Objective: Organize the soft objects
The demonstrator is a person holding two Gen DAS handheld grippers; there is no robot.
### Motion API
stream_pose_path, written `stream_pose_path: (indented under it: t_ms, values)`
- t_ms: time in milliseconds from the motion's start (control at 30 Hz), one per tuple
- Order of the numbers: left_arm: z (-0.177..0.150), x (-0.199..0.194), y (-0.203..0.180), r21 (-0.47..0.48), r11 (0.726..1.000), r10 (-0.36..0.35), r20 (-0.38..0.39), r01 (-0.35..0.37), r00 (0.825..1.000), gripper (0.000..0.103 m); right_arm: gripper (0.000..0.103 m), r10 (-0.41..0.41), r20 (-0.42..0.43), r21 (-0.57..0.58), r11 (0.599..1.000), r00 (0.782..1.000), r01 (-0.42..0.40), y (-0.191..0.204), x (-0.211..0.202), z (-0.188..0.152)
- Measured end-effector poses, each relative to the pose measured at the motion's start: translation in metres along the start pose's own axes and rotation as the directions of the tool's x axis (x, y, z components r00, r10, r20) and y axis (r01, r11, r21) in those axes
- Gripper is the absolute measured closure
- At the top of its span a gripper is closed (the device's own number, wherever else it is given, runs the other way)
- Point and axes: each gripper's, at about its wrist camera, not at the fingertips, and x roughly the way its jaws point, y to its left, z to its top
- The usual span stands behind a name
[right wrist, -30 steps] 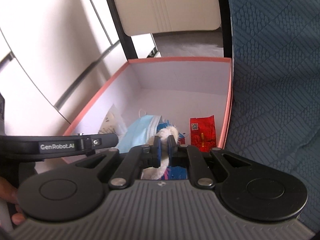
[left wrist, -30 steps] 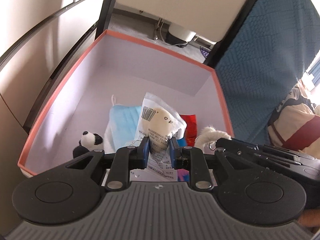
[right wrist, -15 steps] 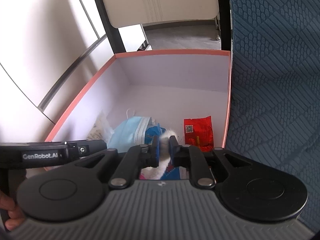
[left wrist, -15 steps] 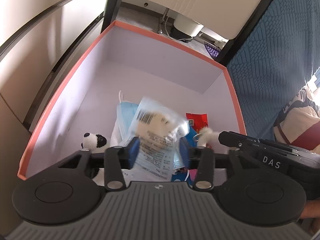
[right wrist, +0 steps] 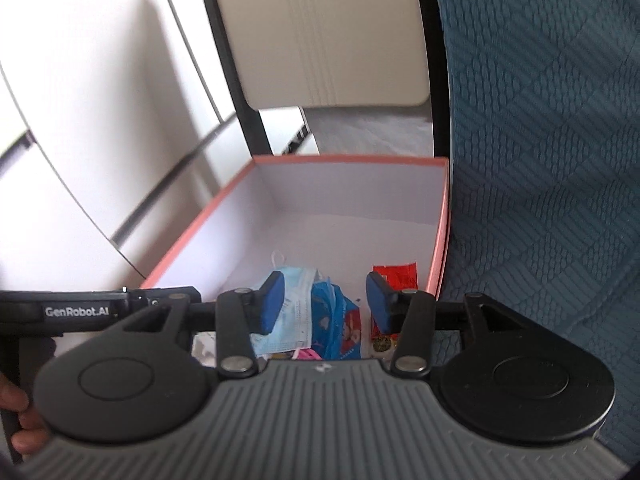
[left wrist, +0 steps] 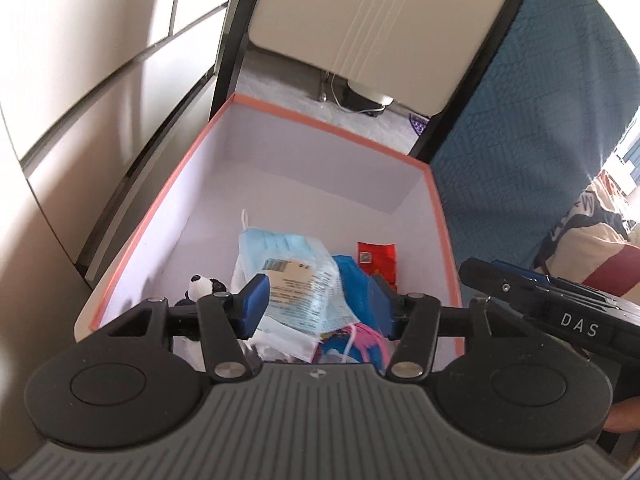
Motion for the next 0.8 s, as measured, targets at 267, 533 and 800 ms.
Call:
stream_pose_path:
  t_ms: [267, 533, 800]
  values:
    - [-0.012, -0.047, -0.030, 0.012, 1.000, 0.018, 0.080, -0.019, 0.997, 0.042, 0.055, 0.025, 0.074, -0.045, 0.999, 0.997, -0.022, 0.000, -0.049, -0.005]
    - [-0.036, -0.081, -0.060, 0.009, 1.000, 0.022, 0.132, -0.023, 0.991, 0.042, 0.055, 0.043, 0.140, -0.072, 0.997, 0.989, -0.033, -0.005, -0.095, -0.010]
    - [-0.060, -0.099, -0.073, -0.002, 1.000, 0.011, 0.122, -0.011, 0.992, 0.042, 0.055, 0.044, 0.167, -0.085, 0.996, 0.985, -0.030, -0.013, -0.129, -0.023]
